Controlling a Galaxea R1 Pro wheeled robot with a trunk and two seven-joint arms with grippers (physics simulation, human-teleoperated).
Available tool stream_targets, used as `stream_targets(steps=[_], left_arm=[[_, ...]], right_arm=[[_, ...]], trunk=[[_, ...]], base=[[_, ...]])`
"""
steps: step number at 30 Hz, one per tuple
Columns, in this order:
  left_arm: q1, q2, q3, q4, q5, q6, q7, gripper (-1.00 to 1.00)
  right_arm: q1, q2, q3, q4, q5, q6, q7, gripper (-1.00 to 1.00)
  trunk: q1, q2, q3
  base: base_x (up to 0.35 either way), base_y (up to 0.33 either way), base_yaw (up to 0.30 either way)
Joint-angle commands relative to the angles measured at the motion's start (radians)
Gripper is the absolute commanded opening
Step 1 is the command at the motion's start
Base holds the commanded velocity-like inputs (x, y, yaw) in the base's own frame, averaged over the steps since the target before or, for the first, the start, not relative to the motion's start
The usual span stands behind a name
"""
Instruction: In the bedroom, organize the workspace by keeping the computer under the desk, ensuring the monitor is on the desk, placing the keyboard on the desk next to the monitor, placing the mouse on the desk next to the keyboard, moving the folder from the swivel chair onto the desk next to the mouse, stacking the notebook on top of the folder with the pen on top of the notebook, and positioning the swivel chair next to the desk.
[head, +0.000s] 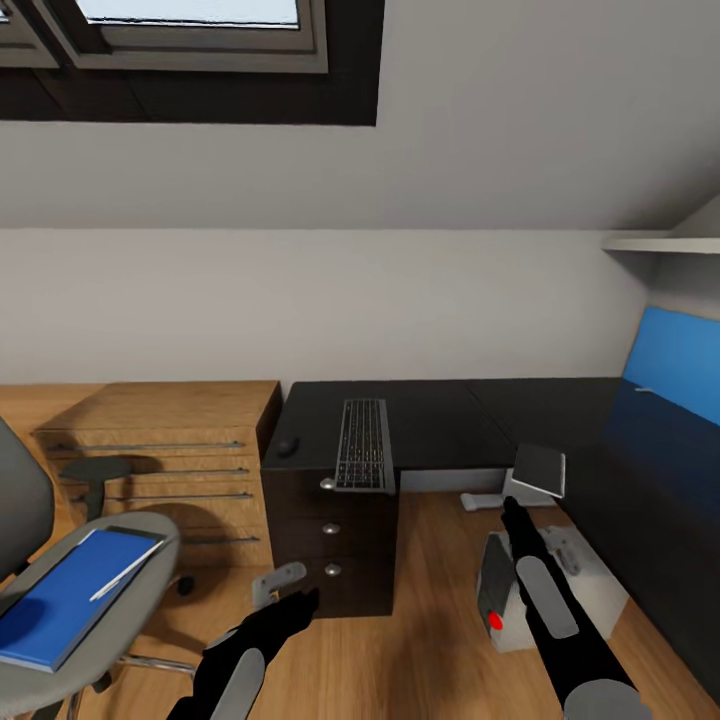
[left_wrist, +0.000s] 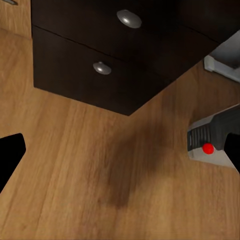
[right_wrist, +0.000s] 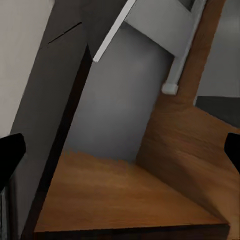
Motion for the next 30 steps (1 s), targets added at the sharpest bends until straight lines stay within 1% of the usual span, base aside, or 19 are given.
stream_targets(steps=[1, 2, 3, 8, 9, 14, 15, 16, 19, 22, 24, 25, 26, 28, 30], left_arm=[[-0.001, 0.0, -0.003, -0.001, 0.011, 0.0, 0.01, 1.0], [-0.001, 0.0, -0.007, 0.001, 0.012, -0.001, 0.01, 1.0], [-0.001, 0.0, -0.01, 0.008, 0.012, -0.001, 0.011, 1.0], [-0.001, -0.001, -0.022, 0.037, 0.012, -0.003, 0.013, 1.0], [-0.001, -0.001, -0.038, 0.048, 0.011, -0.006, 0.015, 1.0], [-0.001, 0.0, -0.049, 0.055, 0.01, -0.013, 0.015, 1.0], [-0.001, -0.001, -0.053, 0.057, 0.011, -0.016, 0.016, 1.0], [-0.001, -0.001, -0.055, 0.057, 0.011, -0.016, 0.016, 1.0], [-0.001, -0.001, -0.06, 0.058, 0.011, -0.017, 0.017, 1.0], [-0.001, -0.001, -0.064, 0.058, 0.011, -0.017, 0.017, 1.0], [-0.001, -0.001, -0.065, 0.059, 0.011, -0.017, 0.017, 1.0], [-0.001, -0.001, -0.067, 0.06, 0.012, -0.017, 0.017, 1.0], [-0.001, -0.001, -0.068, 0.06, 0.013, -0.017, 0.017, 1.0], [-0.001, -0.001, -0.067, 0.061, 0.013, -0.017, 0.017, 1.0], [-0.001, -0.001, -0.067, 0.061, 0.013, -0.017, 0.017, 1.0]], right_arm=[[-0.006, -0.01, -0.005, 0.001, -0.032, -0.005, 0.005, 1.0], [-0.012, -0.025, -0.013, 0.003, -0.07, -0.005, 0.01, 1.0], [-0.014, -0.032, -0.017, 0.004, -0.099, -0.005, 0.012, 1.0], [-0.016, -0.045, -0.022, 0.005, -0.167, -0.004, 0.016, 1.0], [-0.017, -0.063, -0.024, 0.004, -0.202, 0.002, 0.019, 1.0], [-0.017, -0.087, -0.025, 0.006, -0.262, 0.035, 0.021, 1.0], [-0.018, -0.102, -0.026, 0.006, -0.318, 0.072, 0.022, 1.0], [-0.018, -0.106, -0.026, 0.006, -0.329, 0.082, 0.024, 1.0], [-0.018, -0.126, -0.025, 0.005, -0.358, 0.114, 0.04, 1.0], [-0.018, -0.134, -0.024, 0.004, -0.367, 0.125, 0.061, 1.0], [-0.018, -0.138, -0.023, 0.004, -0.371, 0.131, 0.086, 1.0], [-0.018, -0.139, -0.022, 0.005, -0.371, 0.131, 0.11, 1.0], [-0.018, -0.137, -0.016, 0.005, -0.357, 0.13, 0.122, 1.0], [-0.018, -0.133, -0.013, 0.006, -0.339, 0.13, 0.123, 1.0], [-0.018, -0.129, -0.013, 0.006, -0.332, 0.13, 0.123, 1.0]], trunk=[[0.004, -0.008, -0.004], [0.008, -0.015, -0.007], [0.012, -0.022, -0.011], [0.031, -0.057, -0.026], [0.035, -0.064, -0.029], [0.054, -0.099, -0.045], [0.058, -0.106, -0.048], [0.061, -0.113, -0.051], [0.073, -0.134, -0.061], [0.084, -0.155, -0.07], [0.092, -0.169, -0.076], [0.096, -0.176, -0.08], [0.096, -0.176, -0.08], [0.096, -0.176, -0.08], [0.096, -0.176, -0.08]], base=[[0.0, 0.0, 0.0], [0.0, 0.0, 0.0], [0.0, 0.0, 0.0], [0.0, 0.0, 0.0], [0.0, 0.0, 0.0], [0.0, 0.0, 0.0], [0.0, 0.0, 0.0], [0.0, 0.0, 0.0], [0.0, 0.0, 0.0], [0.0, 0.0, 0.0], [0.0, 0.0, 0.0], [0.0, 0.0, 0.0], [0.0, 0.0, 0.0], [0.0, 0.0, 0.0], [0.0, 0.0, 0.0]])
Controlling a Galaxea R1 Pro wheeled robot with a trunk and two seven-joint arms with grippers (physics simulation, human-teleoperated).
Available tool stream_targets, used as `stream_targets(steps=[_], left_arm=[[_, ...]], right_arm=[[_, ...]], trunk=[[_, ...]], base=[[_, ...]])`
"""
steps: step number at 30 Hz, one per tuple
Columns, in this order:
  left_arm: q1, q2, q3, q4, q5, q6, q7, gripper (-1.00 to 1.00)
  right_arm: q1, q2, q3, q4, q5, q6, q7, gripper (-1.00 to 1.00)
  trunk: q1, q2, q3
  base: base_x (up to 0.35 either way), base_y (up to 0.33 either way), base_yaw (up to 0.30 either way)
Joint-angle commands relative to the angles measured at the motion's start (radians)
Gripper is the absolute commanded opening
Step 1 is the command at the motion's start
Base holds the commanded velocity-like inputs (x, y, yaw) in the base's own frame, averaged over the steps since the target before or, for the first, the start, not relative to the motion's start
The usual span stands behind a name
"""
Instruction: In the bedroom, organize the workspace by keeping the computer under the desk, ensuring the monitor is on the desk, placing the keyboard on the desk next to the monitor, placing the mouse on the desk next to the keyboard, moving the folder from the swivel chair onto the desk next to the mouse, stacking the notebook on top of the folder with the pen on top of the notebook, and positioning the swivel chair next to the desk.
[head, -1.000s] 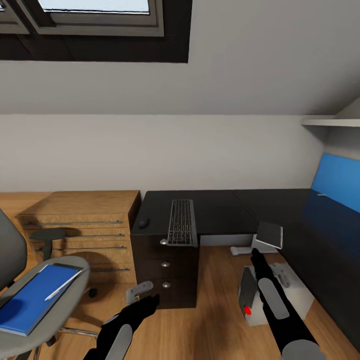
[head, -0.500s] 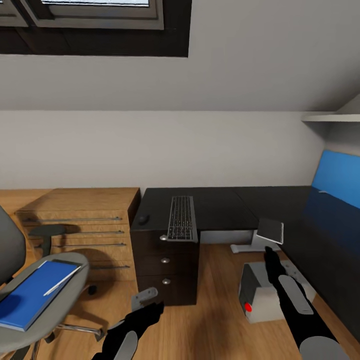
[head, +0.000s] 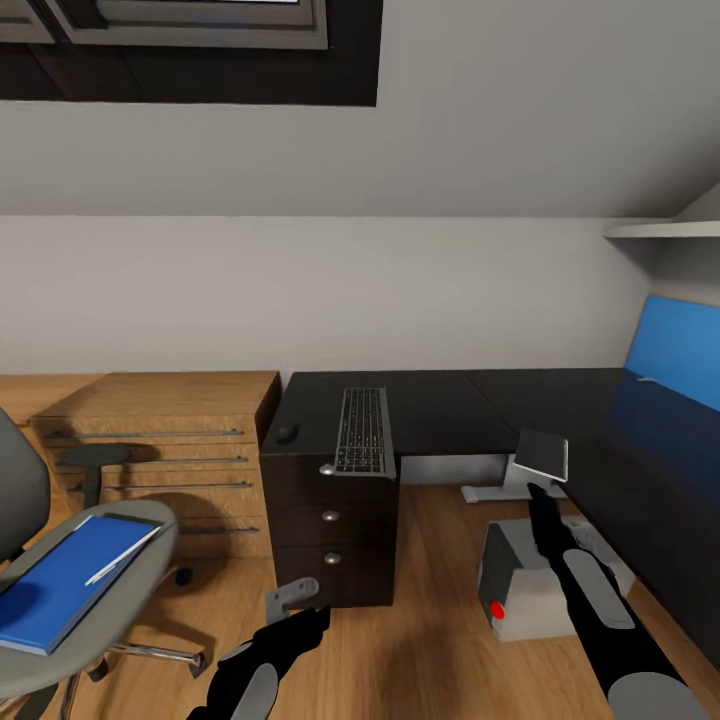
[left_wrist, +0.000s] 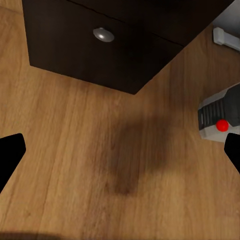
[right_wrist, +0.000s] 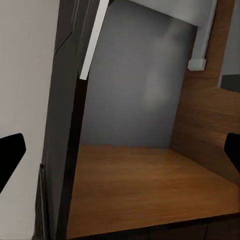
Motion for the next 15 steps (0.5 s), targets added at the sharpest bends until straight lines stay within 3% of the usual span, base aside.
stream_targets(steps=[1, 8, 15], left_arm=[[-0.001, 0.001, -0.001, -0.001, 0.011, 0.001, 0.009, 1.0], [-0.001, 0.0, -0.002, 0.008, 0.011, 0.001, 0.008, 1.0], [-0.001, 0.0, -0.003, 0.012, 0.01, 0.001, 0.008, 1.0]], right_arm=[[0.0, 0.005, 0.002, -0.005, -0.002, -0.002, -0.002, 1.0], [0.0, 0.012, 0.002, -0.006, 0.022, -0.005, 0.002, 1.0], [0.0, 0.018, -0.003, 0.001, 0.027, -0.089, 0.002, 1.0]], trunk=[[0.0, -0.001, -0.001], [0.0, -0.001, -0.001], [0.0, -0.001, -0.001]], base=[[0.0, 0.0, 0.0], [0.0, 0.0, 0.0], [0.0, 0.0, 0.0]])
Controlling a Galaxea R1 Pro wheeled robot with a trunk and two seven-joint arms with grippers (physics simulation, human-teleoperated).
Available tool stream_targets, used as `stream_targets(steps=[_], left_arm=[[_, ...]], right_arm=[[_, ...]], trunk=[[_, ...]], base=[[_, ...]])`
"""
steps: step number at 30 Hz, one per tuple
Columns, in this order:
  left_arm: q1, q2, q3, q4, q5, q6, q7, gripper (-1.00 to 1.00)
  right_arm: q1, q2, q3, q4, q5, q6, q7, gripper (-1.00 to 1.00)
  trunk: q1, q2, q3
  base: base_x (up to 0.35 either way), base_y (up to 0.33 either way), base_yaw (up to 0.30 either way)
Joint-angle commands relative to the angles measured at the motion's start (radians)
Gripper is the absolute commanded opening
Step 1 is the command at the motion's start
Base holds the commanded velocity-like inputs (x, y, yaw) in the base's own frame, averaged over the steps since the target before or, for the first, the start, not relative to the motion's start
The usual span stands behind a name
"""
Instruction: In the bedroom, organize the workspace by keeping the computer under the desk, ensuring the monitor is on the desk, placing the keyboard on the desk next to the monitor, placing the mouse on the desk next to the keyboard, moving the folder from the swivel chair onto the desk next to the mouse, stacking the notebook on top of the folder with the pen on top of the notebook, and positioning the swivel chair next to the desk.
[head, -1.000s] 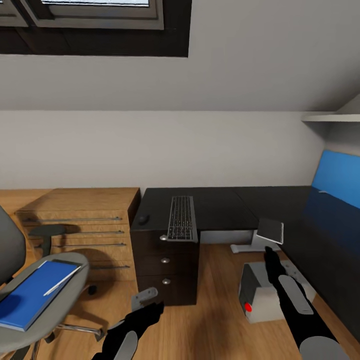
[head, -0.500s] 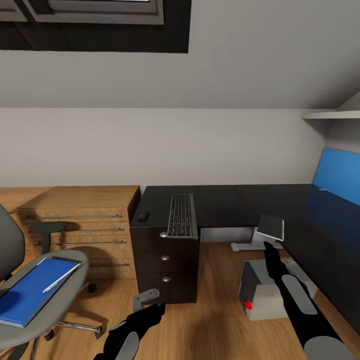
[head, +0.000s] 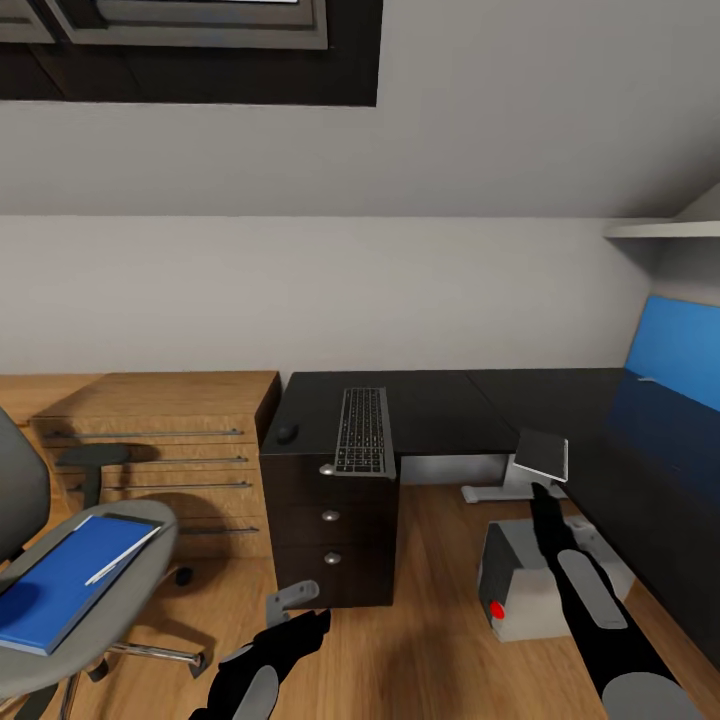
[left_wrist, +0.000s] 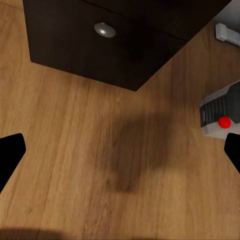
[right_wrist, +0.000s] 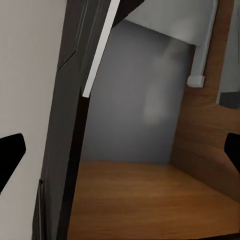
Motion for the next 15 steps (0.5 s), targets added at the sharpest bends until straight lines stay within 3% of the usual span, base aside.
stream_targets(steps=[1, 10, 12, 15], left_arm=[[-0.001, 0.0, -0.002, -0.001, 0.011, 0.001, 0.01, 1.0], [-0.001, 0.001, -0.017, -0.001, 0.01, 0.001, 0.011, 1.0], [-0.001, 0.001, -0.02, -0.001, 0.009, 0.001, 0.011, 1.0], [-0.001, 0.001, -0.02, -0.001, 0.009, 0.0, 0.011, 1.0]], right_arm=[[0.0, 0.0, 0.002, -0.001, -0.009, -0.011, -0.003, 1.0], [0.001, 0.003, 0.002, 0.017, -0.01, -0.091, 0.002, 1.0], [0.0, 0.012, 0.006, 0.062, -0.016, -0.162, 0.049, 1.0], [0.001, 0.031, 0.005, 0.083, -0.017, -0.194, 0.095, 1.0]], trunk=[[0.0, -0.001, -0.001], [0.0, -0.001, -0.001], [0.0, -0.001, -0.001], [0.0, -0.001, -0.001]], base=[[0.0, 0.0, 0.0], [0.0, 0.0, 0.0], [0.0, 0.0, 0.0], [0.0, 0.0, 0.0]])
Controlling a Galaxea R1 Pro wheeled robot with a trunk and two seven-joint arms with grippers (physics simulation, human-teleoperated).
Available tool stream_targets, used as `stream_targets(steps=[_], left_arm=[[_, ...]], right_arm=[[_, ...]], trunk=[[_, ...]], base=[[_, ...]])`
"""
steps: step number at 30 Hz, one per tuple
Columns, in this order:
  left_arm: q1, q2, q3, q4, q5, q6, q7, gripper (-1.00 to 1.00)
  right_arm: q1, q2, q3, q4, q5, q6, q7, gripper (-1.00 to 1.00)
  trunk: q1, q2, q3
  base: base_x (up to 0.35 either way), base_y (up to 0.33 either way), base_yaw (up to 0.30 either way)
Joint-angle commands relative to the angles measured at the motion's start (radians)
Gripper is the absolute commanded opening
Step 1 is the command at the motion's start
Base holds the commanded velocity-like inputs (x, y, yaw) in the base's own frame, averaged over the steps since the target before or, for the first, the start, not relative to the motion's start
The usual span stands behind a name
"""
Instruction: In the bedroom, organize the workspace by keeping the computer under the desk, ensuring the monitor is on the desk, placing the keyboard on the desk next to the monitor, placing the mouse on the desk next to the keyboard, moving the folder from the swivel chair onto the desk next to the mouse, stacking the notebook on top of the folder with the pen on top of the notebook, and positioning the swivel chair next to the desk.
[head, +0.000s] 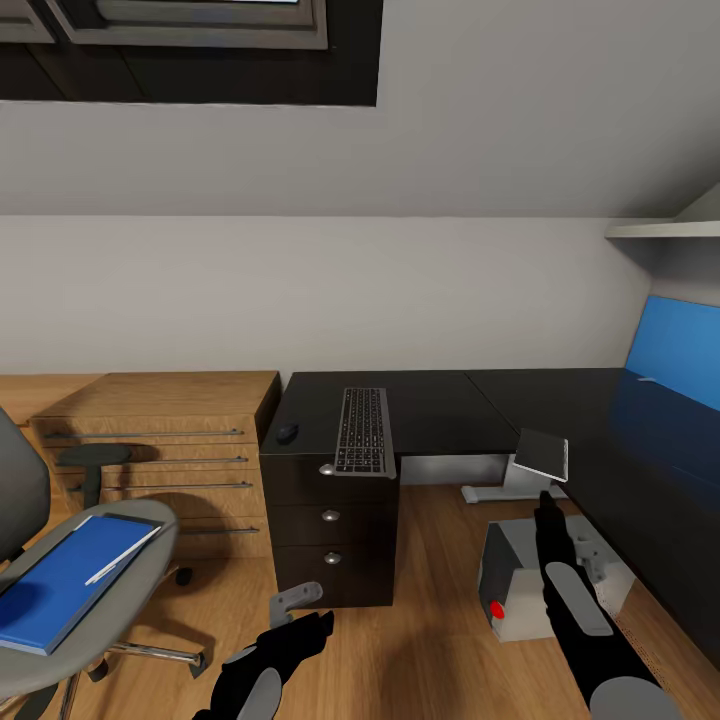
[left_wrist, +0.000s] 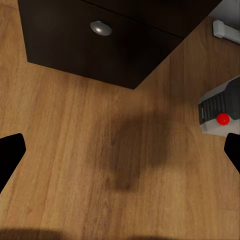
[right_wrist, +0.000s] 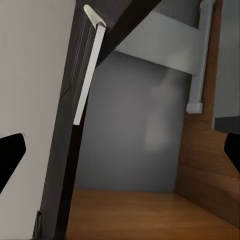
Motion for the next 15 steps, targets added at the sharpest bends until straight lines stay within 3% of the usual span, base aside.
stream_targets(steps=[1, 8, 15], left_arm=[[-0.001, 0.001, -0.002, -0.001, 0.01, 0.001, 0.009, 1.0], [-0.001, 0.001, -0.002, -0.001, 0.01, 0.002, 0.007, 1.0], [-0.001, 0.001, -0.003, -0.001, 0.01, 0.001, 0.0, 1.0]], right_arm=[[0.0, 0.016, 0.0, 0.007, -0.007, -0.018, 0.028, 1.0], [0.0, 0.079, -0.006, 0.02, -0.007, -0.07, 0.115, 1.0], [0.0, 0.107, -0.006, 0.023, -0.038, -0.158, 0.133, 1.0]], trunk=[[0.0, -0.001, -0.001], [0.0, -0.001, -0.001], [0.0, -0.001, -0.001]], base=[[0.0, 0.0, 0.0], [0.0, 0.0, 0.0], [0.0, 0.0, 0.0]])
